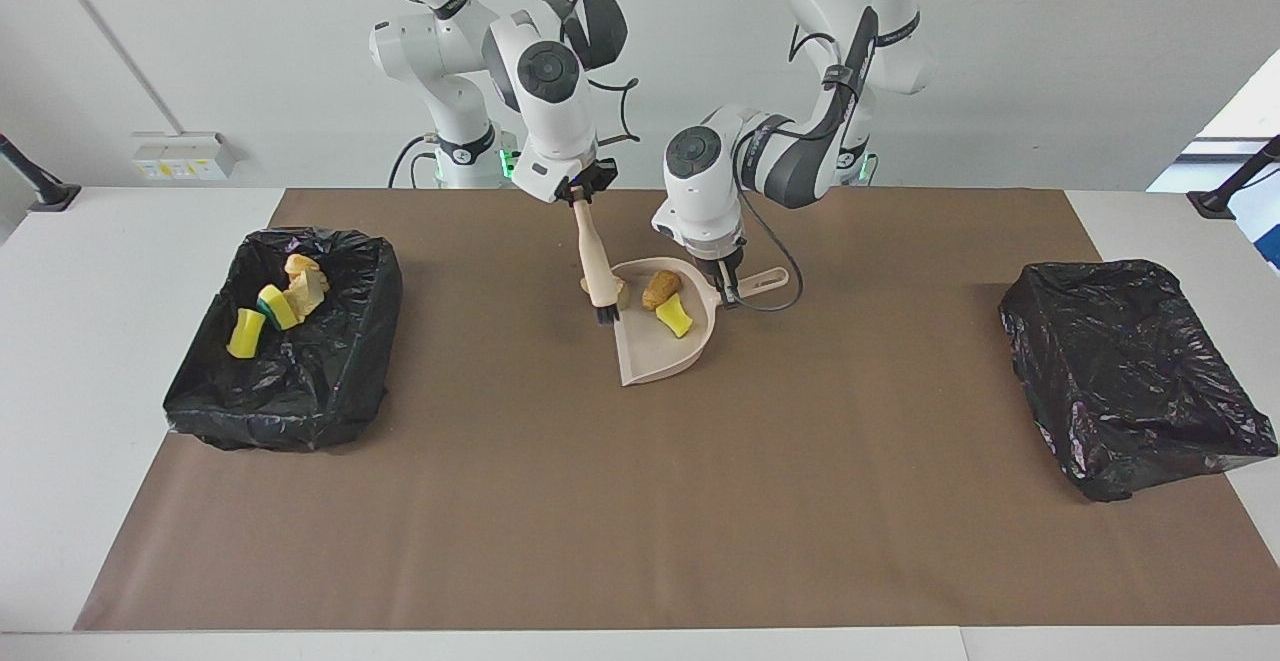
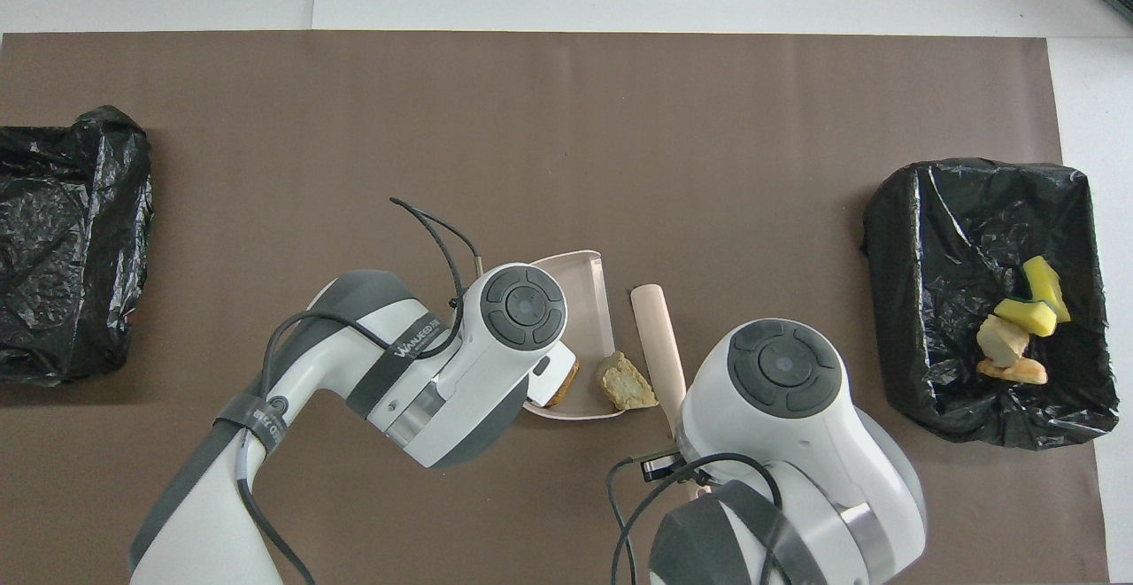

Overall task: Sweep and dump trash in bin
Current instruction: 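Hold the dustpan by the trash while the right gripper brings the brush, then sweep the sponge and rock pieces into the dustpan with the right gripper, then carry the loaded dustpan to the black bag with the left gripper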

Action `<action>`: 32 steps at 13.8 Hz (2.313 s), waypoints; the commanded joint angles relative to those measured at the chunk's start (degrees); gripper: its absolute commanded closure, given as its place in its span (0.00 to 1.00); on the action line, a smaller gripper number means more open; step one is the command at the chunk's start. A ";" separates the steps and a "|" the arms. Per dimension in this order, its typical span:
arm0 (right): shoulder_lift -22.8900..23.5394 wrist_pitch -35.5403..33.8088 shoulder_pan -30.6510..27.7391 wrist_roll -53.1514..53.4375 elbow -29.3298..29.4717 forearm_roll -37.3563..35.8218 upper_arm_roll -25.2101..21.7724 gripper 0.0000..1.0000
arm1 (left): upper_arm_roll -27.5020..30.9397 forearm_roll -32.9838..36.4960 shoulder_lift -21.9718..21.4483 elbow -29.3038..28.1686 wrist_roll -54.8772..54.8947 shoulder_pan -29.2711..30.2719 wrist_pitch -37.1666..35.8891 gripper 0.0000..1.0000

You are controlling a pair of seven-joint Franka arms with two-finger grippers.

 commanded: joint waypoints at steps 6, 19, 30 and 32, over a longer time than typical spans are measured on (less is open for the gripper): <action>-0.85 8.66 -0.92 0.52 -12.73 3.22 0.66 1.00 | -0.02 0.42 -4.07 -6.03 0.73 -0.67 2.00 1.00; -0.22 5.63 3.39 5.23 -3.08 8.23 0.57 1.00 | -0.02 0.42 -4.87 -7.62 5.99 1.77 4.55 1.00; -0.84 5.32 13.48 23.70 -2.09 9.07 1.98 1.00 | 0.15 -1.78 -16.03 -3.86 29.35 23.02 2.63 1.00; 0.74 8.40 16.30 26.86 -2.09 10.47 1.98 1.00 | 0.59 -1.78 -15.60 0.27 33.41 28.30 -0.53 1.00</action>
